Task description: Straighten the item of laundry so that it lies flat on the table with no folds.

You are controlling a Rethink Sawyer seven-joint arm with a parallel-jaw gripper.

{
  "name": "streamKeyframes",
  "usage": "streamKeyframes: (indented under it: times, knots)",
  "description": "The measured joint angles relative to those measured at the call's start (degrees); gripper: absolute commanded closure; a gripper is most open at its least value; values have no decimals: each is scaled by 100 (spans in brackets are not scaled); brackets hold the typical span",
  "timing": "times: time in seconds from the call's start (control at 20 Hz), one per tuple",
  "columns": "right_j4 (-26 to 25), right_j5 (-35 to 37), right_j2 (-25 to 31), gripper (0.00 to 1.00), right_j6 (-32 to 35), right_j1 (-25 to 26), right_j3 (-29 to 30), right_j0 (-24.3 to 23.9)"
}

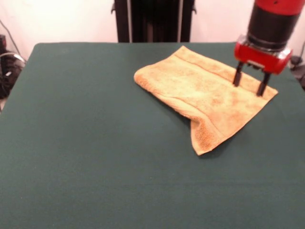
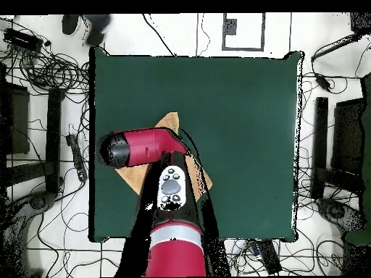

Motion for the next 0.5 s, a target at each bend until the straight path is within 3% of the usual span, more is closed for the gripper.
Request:
streamKeyframes:
  times: [0.5]
  knots:
    - [580,28,24,0,0,-14,-11,282]
